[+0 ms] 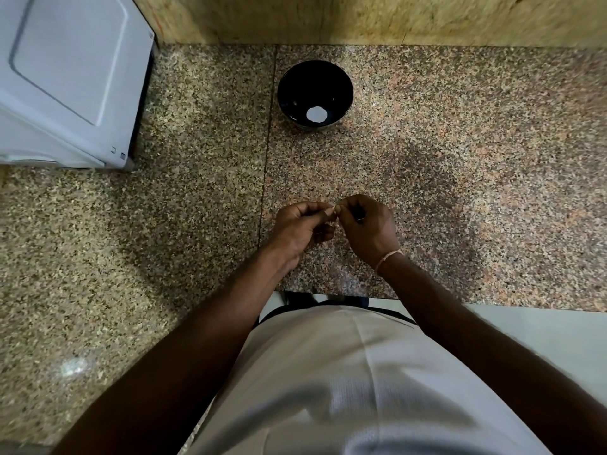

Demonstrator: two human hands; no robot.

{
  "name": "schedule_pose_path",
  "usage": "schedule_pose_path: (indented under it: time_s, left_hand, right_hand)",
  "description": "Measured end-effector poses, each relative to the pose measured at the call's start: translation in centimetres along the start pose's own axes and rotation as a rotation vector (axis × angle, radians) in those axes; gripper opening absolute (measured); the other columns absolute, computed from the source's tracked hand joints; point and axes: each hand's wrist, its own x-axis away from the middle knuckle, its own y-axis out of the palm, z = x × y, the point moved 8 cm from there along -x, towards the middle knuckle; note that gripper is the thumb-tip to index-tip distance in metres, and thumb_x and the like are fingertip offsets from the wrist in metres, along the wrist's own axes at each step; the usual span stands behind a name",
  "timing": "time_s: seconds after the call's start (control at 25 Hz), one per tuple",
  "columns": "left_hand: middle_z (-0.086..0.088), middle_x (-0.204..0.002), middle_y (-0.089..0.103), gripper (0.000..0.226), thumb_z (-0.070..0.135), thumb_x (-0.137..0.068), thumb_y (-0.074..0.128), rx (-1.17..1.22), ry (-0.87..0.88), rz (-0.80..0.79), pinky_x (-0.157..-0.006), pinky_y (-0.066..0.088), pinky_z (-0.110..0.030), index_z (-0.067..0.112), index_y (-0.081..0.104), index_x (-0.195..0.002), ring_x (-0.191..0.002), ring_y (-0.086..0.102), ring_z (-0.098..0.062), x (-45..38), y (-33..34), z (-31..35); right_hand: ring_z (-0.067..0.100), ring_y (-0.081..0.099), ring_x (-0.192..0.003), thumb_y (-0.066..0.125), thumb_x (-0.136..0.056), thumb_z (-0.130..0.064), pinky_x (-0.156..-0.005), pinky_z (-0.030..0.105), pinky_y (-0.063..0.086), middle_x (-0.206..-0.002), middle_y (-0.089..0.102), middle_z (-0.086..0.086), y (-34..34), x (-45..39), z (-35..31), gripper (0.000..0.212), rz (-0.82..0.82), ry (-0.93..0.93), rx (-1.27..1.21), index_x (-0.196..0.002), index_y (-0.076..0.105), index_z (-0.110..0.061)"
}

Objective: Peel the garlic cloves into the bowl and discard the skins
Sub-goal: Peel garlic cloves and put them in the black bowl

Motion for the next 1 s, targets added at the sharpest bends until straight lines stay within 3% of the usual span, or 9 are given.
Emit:
schedule_pose_path:
  time_s: [0.56, 0.84, 1.0]
  left_hand:
    - [-0.011, -0.097, 0.080, 0.009, 0.012, -0.091, 0.079, -0.001, -0.014, 0.034, -0.065, 0.061, -0.028, 0.009, 0.078, -0.099, -0.074, 0.075, -0.019, 0.04, -0.14, -0.43]
    - [-0.010, -0.094, 0.080, 0.008, 0.010, -0.093, 0.077, 0.046, -0.044, 0.065, -0.065, 0.062, -0.029, 0.008, 0.077, -0.100, -0.072, 0.075, -0.017, 0.22, -0.29, -0.18]
    - [-0.013, -0.104, 0.080, 0.014, 0.008, -0.093, 0.076, 0.132, -0.093, 0.075, -0.065, 0.062, -0.028, 0.007, 0.076, -0.107, -0.074, 0.074, -0.017, 0.32, -0.35, -0.38]
  right_hand:
    - [0.018, 0.068, -0.075, 0.066, -0.097, -0.020, -0.069, 0.042, 0.057, -0.082, 0.073, 0.000, 0.26, 0.28, -0.42, 0.011, -0.020, -0.012, -0.015, -0.093, 0.072, -0.012]
    - [0.012, 0.064, -0.070, 0.066, -0.098, -0.021, -0.061, 0.027, 0.048, -0.077, 0.069, -0.004, 0.53, 0.48, -0.52, 0.010, -0.015, -0.035, -0.031, -0.090, 0.069, -0.014]
    - [0.017, 0.065, -0.071, 0.066, -0.097, -0.019, -0.064, 0.031, 0.051, -0.079, 0.070, -0.001, 0.77, 0.42, -0.41, 0.010, -0.023, -0.048, -0.030, -0.091, 0.069, -0.013]
